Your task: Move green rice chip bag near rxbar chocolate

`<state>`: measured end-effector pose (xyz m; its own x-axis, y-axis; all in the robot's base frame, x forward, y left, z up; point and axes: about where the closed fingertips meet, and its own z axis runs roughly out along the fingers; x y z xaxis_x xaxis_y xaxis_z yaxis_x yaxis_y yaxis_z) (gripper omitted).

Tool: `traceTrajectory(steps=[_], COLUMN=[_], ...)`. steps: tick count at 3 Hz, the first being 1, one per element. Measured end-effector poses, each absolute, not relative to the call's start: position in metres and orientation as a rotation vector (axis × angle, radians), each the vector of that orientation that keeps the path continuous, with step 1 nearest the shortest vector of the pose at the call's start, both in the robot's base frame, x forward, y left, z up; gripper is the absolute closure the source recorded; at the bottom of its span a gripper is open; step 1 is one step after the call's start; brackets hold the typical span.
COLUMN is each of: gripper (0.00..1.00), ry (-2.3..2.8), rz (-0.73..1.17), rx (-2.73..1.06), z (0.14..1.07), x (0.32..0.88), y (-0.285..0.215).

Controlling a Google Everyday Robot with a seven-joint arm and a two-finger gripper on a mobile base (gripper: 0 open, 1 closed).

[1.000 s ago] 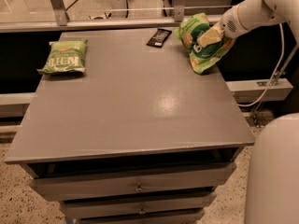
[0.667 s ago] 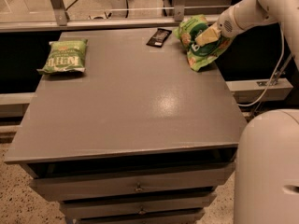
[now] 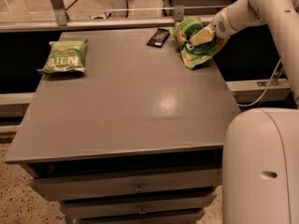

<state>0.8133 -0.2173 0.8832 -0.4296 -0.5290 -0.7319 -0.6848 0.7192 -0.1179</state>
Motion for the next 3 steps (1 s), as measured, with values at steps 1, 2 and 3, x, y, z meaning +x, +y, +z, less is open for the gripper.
traceTrajectory(steps=[1, 2, 3], gripper=[0.39, 0.16, 0.0], ry=[2.133, 2.133, 2.137], rz=[0.27, 0.27, 0.302], rx=[-0.936, -0.936, -0.961], z=[0.8786, 0.8792, 0.8738], x=[0.8163, 0.8163, 0.8167], y=[-0.2089, -0.2089, -0.1993])
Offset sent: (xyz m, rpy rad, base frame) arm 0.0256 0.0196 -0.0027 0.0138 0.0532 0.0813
